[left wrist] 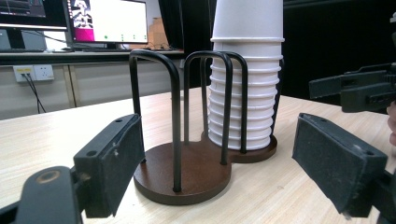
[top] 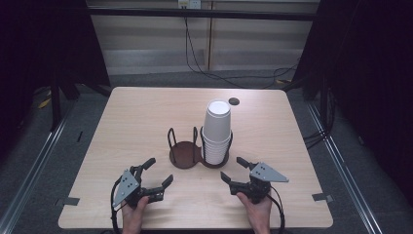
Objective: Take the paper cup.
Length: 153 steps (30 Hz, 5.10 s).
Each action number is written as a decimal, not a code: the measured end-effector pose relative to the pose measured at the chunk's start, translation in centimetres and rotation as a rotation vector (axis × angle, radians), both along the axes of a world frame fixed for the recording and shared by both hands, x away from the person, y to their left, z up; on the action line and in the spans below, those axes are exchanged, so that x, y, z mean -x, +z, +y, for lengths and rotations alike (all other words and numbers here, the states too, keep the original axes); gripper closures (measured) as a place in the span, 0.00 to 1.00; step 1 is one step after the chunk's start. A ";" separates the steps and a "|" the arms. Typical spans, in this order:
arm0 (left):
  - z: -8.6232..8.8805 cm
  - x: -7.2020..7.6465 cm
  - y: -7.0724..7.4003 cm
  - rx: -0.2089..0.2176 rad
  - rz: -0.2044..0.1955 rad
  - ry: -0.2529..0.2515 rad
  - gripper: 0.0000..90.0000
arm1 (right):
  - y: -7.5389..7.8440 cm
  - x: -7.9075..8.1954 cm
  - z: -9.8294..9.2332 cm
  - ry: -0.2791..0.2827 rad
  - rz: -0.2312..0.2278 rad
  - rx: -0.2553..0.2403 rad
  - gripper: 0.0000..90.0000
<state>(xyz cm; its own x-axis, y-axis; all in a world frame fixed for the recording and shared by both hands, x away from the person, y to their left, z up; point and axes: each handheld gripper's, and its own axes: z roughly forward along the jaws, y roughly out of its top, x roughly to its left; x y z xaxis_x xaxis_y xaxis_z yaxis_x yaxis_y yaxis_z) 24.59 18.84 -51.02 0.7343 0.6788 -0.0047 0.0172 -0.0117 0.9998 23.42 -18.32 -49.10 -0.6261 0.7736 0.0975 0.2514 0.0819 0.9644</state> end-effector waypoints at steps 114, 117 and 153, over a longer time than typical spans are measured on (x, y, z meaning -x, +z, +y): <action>0.0 0.0 0.0 0.000 -0.001 -0.012 0.18 | 16.8 -14.2 3.4 0.287 0.236 0.280 0.24; 0.0 0.0 0.0 -0.004 -0.004 -0.013 0.18 | 17.0 -14.1 3.5 0.280 0.221 0.291 0.24; 0.1 0.0 0.0 -0.007 -0.005 -0.014 0.18 | 18.6 -13.3 2.3 0.266 0.161 0.159 0.25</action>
<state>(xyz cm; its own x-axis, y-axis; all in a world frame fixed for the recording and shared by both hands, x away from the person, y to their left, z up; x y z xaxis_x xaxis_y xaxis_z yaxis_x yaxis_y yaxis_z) 24.63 18.90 -51.00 0.7437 0.6685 0.0037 0.0120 -0.0189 0.9997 36.76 -16.05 -30.51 -0.7944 0.5986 0.1028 0.3490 0.3113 0.8839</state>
